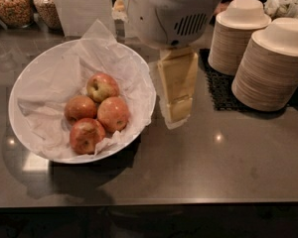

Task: Pick apple from white bowl

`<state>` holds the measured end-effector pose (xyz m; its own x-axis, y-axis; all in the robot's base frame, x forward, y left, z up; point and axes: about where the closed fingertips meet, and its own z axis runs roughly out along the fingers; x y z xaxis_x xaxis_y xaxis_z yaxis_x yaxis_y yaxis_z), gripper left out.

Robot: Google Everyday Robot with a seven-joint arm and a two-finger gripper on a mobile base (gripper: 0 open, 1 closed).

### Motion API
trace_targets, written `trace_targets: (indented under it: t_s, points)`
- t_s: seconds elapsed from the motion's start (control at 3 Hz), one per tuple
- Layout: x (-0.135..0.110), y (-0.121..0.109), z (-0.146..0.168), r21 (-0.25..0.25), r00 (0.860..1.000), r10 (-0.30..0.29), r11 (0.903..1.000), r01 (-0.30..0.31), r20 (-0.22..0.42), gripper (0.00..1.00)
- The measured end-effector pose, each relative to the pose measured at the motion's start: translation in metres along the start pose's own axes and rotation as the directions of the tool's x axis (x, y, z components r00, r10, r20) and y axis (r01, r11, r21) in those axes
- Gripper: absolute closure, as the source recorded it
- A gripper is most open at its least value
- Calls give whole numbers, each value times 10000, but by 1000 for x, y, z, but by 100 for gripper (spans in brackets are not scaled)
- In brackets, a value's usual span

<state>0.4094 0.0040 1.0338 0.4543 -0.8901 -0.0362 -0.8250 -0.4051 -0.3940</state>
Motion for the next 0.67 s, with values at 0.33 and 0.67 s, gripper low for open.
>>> trace_targets:
  t_s: [0.33, 0.67]
  points:
    - [0, 0, 0, 1, 10000, -6, 10000, 6, 2, 0]
    - [-22, -18, 6, 206, 9927, -1160, 9931, 1154, 340, 0]
